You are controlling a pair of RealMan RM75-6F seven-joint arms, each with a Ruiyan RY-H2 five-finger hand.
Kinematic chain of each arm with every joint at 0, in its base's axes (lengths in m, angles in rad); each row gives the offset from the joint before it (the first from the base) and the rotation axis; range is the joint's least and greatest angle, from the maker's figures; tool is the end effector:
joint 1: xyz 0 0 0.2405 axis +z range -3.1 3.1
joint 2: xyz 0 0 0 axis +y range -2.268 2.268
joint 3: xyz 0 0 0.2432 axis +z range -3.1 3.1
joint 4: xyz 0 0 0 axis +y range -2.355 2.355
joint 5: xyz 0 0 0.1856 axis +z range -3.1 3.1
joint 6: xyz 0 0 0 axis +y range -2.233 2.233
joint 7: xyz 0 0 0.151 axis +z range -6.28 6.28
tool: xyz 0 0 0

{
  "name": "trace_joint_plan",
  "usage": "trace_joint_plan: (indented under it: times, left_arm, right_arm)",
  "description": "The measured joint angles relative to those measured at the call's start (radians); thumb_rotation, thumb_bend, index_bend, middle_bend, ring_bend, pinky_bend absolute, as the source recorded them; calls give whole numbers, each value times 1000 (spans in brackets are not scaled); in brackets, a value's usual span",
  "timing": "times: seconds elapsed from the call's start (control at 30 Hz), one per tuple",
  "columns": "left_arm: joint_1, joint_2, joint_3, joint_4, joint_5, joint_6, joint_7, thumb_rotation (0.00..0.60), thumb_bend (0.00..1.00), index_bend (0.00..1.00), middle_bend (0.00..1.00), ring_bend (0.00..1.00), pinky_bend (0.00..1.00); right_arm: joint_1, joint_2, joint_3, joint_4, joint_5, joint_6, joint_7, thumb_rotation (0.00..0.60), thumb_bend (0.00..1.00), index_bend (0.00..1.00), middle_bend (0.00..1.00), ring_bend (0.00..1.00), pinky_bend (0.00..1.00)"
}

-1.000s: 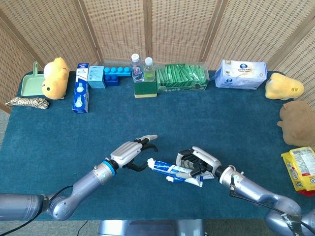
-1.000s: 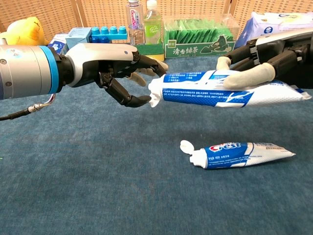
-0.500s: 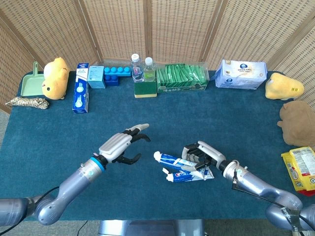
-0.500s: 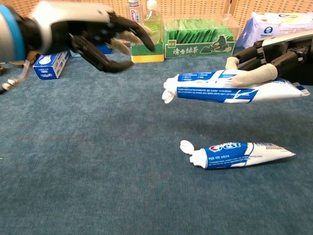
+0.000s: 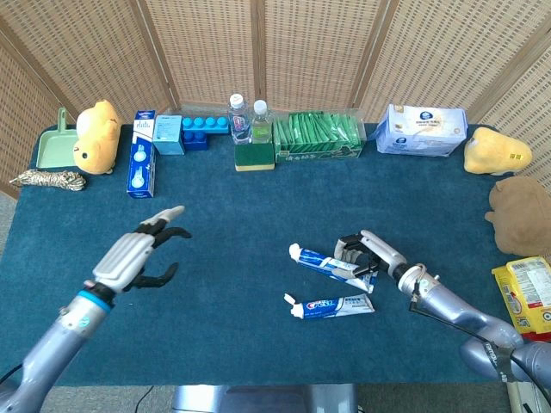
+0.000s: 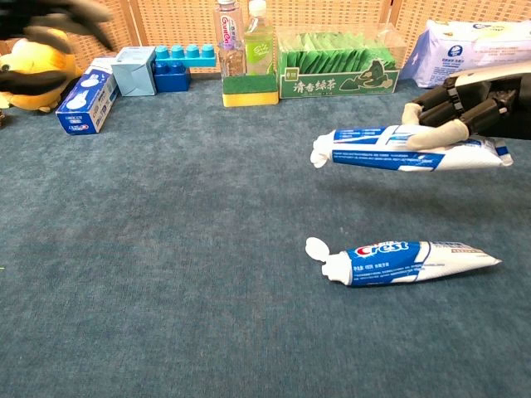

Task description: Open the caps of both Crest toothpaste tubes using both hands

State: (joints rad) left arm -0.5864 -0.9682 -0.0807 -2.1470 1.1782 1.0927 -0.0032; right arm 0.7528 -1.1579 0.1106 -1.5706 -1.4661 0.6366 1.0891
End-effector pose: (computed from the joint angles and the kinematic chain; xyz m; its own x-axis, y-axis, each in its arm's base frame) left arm -0.1310 0.2587 0.1336 0.0905 0.3844 0.9187 0.9719 -0.2352 0.0026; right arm -0.1715 -0.3287 0.0714 -0.3579 -0.6721 0.6482 -0.9108 0.0982 -0.4010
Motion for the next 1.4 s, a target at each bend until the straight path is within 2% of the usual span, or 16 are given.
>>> trace_joint_plan:
  times: [0.13, 0.23, 0.33, 0.47, 0.63, 0.8, 1.0, 1.13, 1.4]
  left_arm:
    - [85, 46, 42, -8, 62, 69, -23, 600, 426, 243, 32, 0, 67]
    - [129, 69, 60, -6, 78, 108, -40, 600, 426, 243, 32, 0, 66]
    - [163, 85, 69, -2, 81, 135, -59, 600, 426, 243, 32, 0, 66]
    - [212, 97, 76, 6, 77, 178, -76, 600, 426, 243, 32, 0, 65]
    - [254, 90, 78, 17, 72, 211, -77, 600, 426, 243, 31, 0, 62]
    - [273, 79, 71, 20, 67, 222, -70, 600, 426, 243, 31, 0, 59]
    - [295, 62, 66, 34, 72, 244, -40, 600, 426, 242, 32, 0, 48]
    - [320, 36, 73, 52, 89, 255, -29, 600, 428, 243, 36, 0, 42]
    - [357, 20, 99, 85, 131, 272, -3, 600, 426, 243, 65, 0, 31]
  right_arm:
    - [3, -23, -13, 57, -9, 2, -24, 600, 430, 690, 547, 396, 236]
    - [3, -32, -22, 84, -16, 6, -27, 600, 433, 627, 499, 335, 203]
    - [-3, -37, -29, 107, -27, 25, -23, 600, 433, 576, 450, 269, 186]
    - [-20, -42, -44, 142, -58, 76, -3, 599, 417, 528, 420, 237, 173]
    - [-42, -48, -65, 189, -92, 139, 37, 519, 347, 469, 389, 189, 161]
    - [-56, -48, -73, 206, -100, 177, 59, 485, 308, 451, 375, 171, 158]
    - [-101, -46, -60, 206, -81, 285, 42, 510, 287, 449, 363, 155, 158]
    - [-143, -47, -44, 184, -47, 360, -54, 600, 276, 453, 367, 161, 158]
    - [-249, -24, -32, 52, 7, 509, -365, 600, 288, 468, 376, 184, 163]
